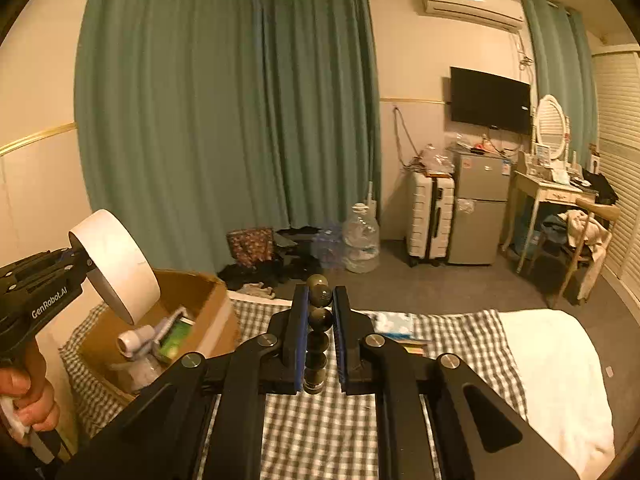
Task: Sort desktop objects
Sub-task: 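Carry the tape roll and bead bracelet over the cardboard box with both tools, then open left tool to drop the tape roll while right tool drops the bracelet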
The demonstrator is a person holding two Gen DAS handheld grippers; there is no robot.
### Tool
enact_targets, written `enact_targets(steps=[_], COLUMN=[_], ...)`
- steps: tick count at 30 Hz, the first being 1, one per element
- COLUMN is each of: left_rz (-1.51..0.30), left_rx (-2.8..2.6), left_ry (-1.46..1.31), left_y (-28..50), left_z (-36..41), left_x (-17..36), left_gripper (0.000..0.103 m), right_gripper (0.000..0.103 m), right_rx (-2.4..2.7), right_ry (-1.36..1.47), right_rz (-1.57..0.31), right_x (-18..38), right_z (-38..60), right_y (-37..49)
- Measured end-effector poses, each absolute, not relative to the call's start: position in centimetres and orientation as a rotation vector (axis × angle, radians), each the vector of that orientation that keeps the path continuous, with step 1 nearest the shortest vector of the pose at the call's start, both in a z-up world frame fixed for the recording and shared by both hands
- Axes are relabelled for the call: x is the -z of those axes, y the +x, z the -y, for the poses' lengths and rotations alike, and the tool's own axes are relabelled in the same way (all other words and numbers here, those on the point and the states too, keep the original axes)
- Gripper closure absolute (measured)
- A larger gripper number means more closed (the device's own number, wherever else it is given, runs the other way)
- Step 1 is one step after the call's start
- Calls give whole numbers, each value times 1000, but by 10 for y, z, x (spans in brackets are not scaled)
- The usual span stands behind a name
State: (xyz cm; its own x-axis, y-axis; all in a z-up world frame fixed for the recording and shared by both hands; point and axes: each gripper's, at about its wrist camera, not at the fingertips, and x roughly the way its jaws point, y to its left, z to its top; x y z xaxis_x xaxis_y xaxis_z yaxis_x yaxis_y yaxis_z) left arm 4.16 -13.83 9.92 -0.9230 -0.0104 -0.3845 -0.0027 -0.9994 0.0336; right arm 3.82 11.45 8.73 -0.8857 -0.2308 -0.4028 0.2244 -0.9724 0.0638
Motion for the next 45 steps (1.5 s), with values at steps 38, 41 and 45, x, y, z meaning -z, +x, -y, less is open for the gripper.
enact_targets(steps=[38,41,45], left_rz=[-44,-37,-21], left_rx=[2794,2789,2758], left_ry=[907,957,1037], left_y=[-18,-28,-43], left_z=[286,286,286], left_x=[-23,-9,9], left_gripper=[98,98,98], right_gripper=[92,92,92], right_rx=[2467,2441,2417], right_ry=[634,661,707], right_rz=[-162,-188,-199], right_x=[-45,-30,-10], right_z=[90,104,112], right_y=[-22,-30,-44])
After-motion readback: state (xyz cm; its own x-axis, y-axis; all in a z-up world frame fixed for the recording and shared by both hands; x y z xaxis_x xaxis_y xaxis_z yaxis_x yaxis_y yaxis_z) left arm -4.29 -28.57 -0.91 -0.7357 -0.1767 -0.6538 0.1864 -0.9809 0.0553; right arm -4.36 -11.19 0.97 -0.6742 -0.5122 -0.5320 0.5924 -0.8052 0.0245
